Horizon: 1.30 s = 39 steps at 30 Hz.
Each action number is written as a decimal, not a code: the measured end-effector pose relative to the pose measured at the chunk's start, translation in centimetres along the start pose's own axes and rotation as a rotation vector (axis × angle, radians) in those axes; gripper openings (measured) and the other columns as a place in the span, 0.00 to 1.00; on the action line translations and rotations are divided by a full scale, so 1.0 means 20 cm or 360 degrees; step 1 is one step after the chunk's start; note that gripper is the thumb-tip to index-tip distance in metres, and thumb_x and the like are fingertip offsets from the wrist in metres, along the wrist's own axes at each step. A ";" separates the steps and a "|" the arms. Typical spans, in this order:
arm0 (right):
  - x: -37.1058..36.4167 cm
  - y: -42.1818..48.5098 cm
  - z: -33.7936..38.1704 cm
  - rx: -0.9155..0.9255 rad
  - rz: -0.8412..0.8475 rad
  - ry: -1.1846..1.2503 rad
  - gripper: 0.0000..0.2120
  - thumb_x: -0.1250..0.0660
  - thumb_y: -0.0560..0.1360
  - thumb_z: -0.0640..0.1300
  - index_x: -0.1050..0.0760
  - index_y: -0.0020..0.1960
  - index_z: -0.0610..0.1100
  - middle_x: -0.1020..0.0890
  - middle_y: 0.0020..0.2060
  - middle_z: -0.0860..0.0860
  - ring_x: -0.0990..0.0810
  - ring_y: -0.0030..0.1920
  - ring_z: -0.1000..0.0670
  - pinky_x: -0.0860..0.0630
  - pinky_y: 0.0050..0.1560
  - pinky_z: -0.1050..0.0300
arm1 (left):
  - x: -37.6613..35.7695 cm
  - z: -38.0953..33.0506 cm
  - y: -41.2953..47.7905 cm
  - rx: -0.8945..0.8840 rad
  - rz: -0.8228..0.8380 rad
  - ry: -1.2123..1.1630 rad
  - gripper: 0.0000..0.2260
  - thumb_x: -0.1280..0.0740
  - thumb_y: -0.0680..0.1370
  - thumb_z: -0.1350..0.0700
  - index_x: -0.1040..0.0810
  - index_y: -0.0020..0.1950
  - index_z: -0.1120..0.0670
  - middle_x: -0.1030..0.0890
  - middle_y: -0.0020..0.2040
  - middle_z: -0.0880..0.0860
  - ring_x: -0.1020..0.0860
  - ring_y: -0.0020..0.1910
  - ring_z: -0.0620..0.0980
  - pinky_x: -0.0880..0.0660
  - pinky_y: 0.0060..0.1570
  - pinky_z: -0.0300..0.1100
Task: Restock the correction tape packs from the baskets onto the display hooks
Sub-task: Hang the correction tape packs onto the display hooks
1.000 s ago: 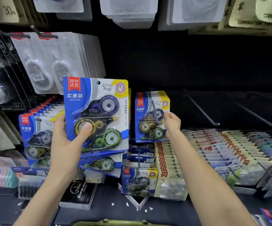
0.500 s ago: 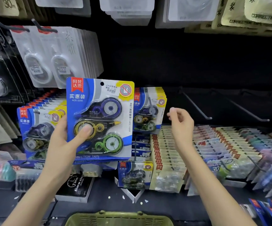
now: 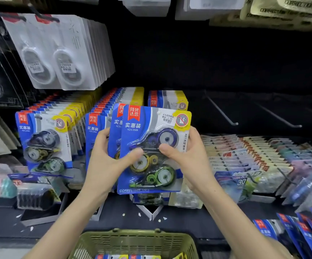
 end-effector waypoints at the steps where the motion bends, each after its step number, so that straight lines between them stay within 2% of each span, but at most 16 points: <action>1: 0.01 -0.01 -0.01 -0.0016 0.0016 0.0036 0.24 0.24 0.70 0.34 0.28 0.62 0.47 0.17 0.56 0.51 0.18 0.57 0.51 0.21 0.58 0.50 | 0.01 0.00 0.00 0.0020 -0.0020 -0.0048 0.28 0.21 0.62 0.44 0.26 0.57 0.46 0.17 0.55 0.45 0.18 0.55 0.44 0.22 0.48 0.37; 3: 0.03 -0.03 -0.03 -0.0053 0.0043 0.0093 0.24 0.25 0.70 0.33 0.28 0.62 0.46 0.17 0.56 0.50 0.18 0.58 0.48 0.21 0.59 0.50 | 0.03 0.00 0.00 0.0050 -0.0055 -0.0105 0.19 0.23 0.70 0.45 0.25 0.55 0.49 0.16 0.54 0.46 0.18 0.55 0.48 0.22 0.49 0.39; 4: 0.04 -0.04 -0.04 -0.0069 0.0055 0.0096 0.24 0.25 0.69 0.33 0.28 0.61 0.46 0.17 0.56 0.49 0.18 0.58 0.48 0.20 0.58 0.50 | 0.04 0.01 0.00 0.0066 -0.0058 -0.0104 0.16 0.27 0.70 0.48 0.25 0.55 0.50 0.16 0.54 0.47 0.18 0.55 0.49 0.23 0.51 0.41; 7: 0.09 -0.06 -0.08 -0.0116 0.0083 0.0094 0.27 0.23 0.66 0.36 0.28 0.62 0.44 0.17 0.57 0.48 0.18 0.58 0.48 0.20 0.58 0.51 | 0.04 0.06 -0.01 0.0104 -0.0002 -0.0025 0.15 0.30 0.69 0.50 0.25 0.54 0.50 0.16 0.54 0.49 0.17 0.54 0.49 0.23 0.54 0.49; 12: 0.23 -0.05 -0.10 -0.0143 -0.0049 0.0130 0.22 0.29 0.71 0.29 0.27 0.62 0.43 0.15 0.54 0.47 0.16 0.55 0.46 0.18 0.51 0.55 | 0.10 0.08 -0.01 0.0054 -0.0094 0.0172 0.13 0.30 0.70 0.48 0.25 0.52 0.47 0.18 0.54 0.48 0.19 0.52 0.44 0.26 0.50 0.40; 15: 0.29 0.00 -0.07 -0.0033 -0.0103 -0.0077 0.22 0.28 0.71 0.30 0.27 0.61 0.46 0.15 0.53 0.51 0.17 0.55 0.49 0.19 0.53 0.54 | 0.15 0.06 0.01 -0.0032 -0.0251 0.0228 0.09 0.31 0.73 0.50 0.27 0.51 0.43 0.19 0.52 0.47 0.20 0.48 0.41 0.28 0.49 0.39; 18: 0.28 0.06 -0.05 0.0047 -0.0052 -0.0313 0.23 0.26 0.71 0.33 0.27 0.61 0.49 0.17 0.55 0.53 0.18 0.54 0.55 0.21 0.53 0.59 | 0.20 0.03 0.04 -0.0128 -0.0395 0.0294 0.10 0.30 0.77 0.54 0.28 0.53 0.43 0.20 0.52 0.43 0.21 0.45 0.36 0.27 0.50 0.41; 21: 0.26 0.09 -0.07 0.0068 -0.0063 -0.0421 0.24 0.26 0.72 0.34 0.28 0.64 0.48 0.19 0.56 0.54 0.19 0.53 0.59 0.22 0.50 0.67 | 0.23 0.01 0.06 -0.0192 -0.0492 0.0371 0.13 0.30 0.77 0.54 0.29 0.58 0.47 0.20 0.51 0.41 0.22 0.44 0.33 0.27 0.51 0.43; 25: 0.29 0.10 -0.12 0.0062 -0.0129 -0.0393 0.24 0.26 0.71 0.34 0.27 0.64 0.48 0.18 0.56 0.53 0.18 0.55 0.56 0.21 0.54 0.57 | 0.25 -0.02 0.07 -0.0222 -0.0517 0.0411 0.13 0.30 0.77 0.54 0.30 0.55 0.42 0.21 0.50 0.41 0.22 0.44 0.31 0.27 0.48 0.36; 27: 0.29 0.11 -0.14 0.0074 -0.0120 -0.0402 0.24 0.26 0.72 0.35 0.27 0.64 0.49 0.18 0.57 0.53 0.19 0.56 0.55 0.22 0.54 0.57 | 0.26 -0.02 0.07 -0.0224 -0.0511 0.0449 0.12 0.30 0.77 0.55 0.30 0.54 0.42 0.21 0.50 0.41 0.22 0.43 0.30 0.28 0.46 0.34; 30: 0.27 0.12 -0.13 0.0106 -0.0117 -0.0422 0.25 0.26 0.72 0.35 0.28 0.65 0.47 0.19 0.57 0.55 0.19 0.54 0.59 0.23 0.52 0.65 | 0.27 -0.01 0.10 -0.0222 -0.0504 0.0475 0.13 0.30 0.77 0.55 0.29 0.59 0.49 0.20 0.51 0.46 0.21 0.44 0.38 0.26 0.49 0.42; 32: 0.25 0.13 -0.13 0.0127 -0.0124 -0.0452 0.25 0.26 0.72 0.36 0.29 0.64 0.49 0.20 0.56 0.56 0.20 0.53 0.61 0.23 0.50 0.67 | 0.27 -0.01 0.11 -0.0223 -0.0517 0.0468 0.15 0.29 0.77 0.55 0.30 0.60 0.50 0.20 0.52 0.48 0.22 0.45 0.43 0.26 0.51 0.48; 35: 0.26 0.15 -0.16 0.0116 -0.0167 -0.0425 0.27 0.25 0.71 0.35 0.31 0.63 0.55 0.21 0.57 0.56 0.20 0.55 0.59 0.21 0.53 0.61 | 0.25 -0.01 0.12 -0.0230 -0.0508 0.0444 0.15 0.29 0.77 0.55 0.29 0.60 0.51 0.21 0.51 0.43 0.22 0.46 0.40 0.26 0.52 0.47; 39: 0.26 0.22 -0.23 0.0095 -0.0091 -0.0300 0.38 0.27 0.73 0.35 0.41 0.73 0.61 0.25 0.66 0.58 0.22 0.62 0.59 0.23 0.59 0.61 | 0.24 0.01 0.14 -0.0216 -0.0479 0.0408 0.15 0.30 0.77 0.57 0.29 0.61 0.52 0.22 0.50 0.40 0.22 0.43 0.32 0.26 0.47 0.40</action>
Point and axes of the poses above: each hand's wrist, its own y-axis towards the middle knuckle, its own x-axis out of the back of the hand, z = x × y, the point moved 4 cm from there along y, towards the middle knuckle
